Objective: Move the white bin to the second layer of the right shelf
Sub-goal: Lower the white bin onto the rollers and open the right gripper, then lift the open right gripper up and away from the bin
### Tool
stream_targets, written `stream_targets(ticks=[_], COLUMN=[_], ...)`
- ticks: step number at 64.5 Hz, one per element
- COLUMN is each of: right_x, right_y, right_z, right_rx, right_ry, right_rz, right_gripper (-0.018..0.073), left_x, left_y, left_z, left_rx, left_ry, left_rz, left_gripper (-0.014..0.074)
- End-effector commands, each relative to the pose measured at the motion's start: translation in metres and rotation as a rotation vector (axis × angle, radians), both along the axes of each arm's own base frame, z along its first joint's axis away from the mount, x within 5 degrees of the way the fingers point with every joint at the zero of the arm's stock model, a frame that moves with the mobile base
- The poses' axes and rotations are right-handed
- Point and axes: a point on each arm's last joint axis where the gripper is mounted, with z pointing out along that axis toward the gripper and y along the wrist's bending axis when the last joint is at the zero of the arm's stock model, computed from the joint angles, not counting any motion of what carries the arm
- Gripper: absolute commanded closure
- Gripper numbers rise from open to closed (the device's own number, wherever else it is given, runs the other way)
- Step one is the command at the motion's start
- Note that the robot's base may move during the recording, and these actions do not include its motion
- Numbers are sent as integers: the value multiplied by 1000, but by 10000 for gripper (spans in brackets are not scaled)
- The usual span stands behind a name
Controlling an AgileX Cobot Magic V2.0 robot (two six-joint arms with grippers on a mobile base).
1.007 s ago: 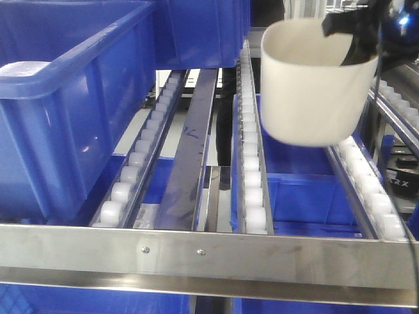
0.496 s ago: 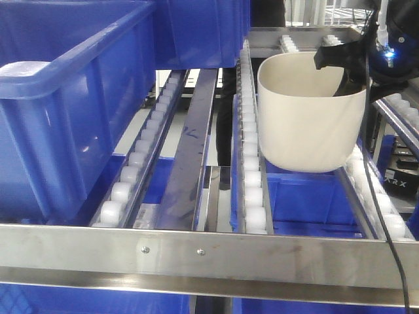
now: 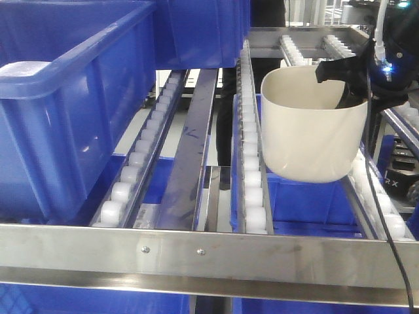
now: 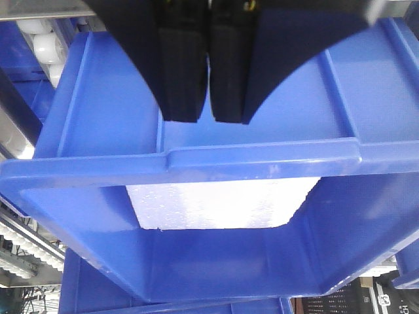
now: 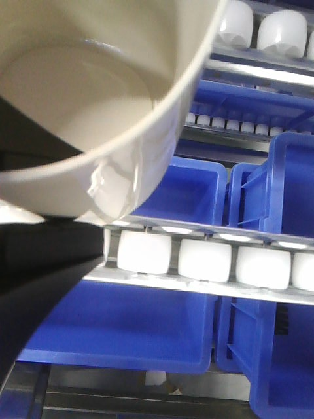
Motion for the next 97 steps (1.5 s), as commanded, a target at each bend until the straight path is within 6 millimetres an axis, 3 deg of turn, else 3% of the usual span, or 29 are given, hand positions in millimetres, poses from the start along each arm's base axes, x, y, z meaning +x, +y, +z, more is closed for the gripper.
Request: stream_targets(ticks=[1,19,33,40,55,72,88,93,97], right_x=[4,4,4,4,1,-8,-31,-42,-54], right_y=[-2,-2,-2,-2,-2,-3,-5,-6,-8], right_z=[33,33,33,35,43,67,108,125,139], right_rx=[16,16,23,24,27,41,80,88,94], right_ry=[-145,-145,-145,-150,-176,-237,-333,-374,-409], right_rz=[-12,-12,-16,-17,-17,-18,-26,-24,-22], right_gripper=[503,487,202,119,120,120,138,186,276], left_x=[0,0,0,0,0,0,0,0,0], left_y=[1,1,1,1,1,1,1,1,1], left_z=[-4,-4,-4,-4,-4,-4,-4,-4,-4], left_rx=[-19,-19,-19,-19,-19,-19,-19,-19,-19], left_ry=[-59,-59,-59,-59,-59,-59,-59,-59,-59], left_rz=[6,6,6,6,6,6,6,6,6], left_gripper=[512,512,512,512,512,512,512,512,512])
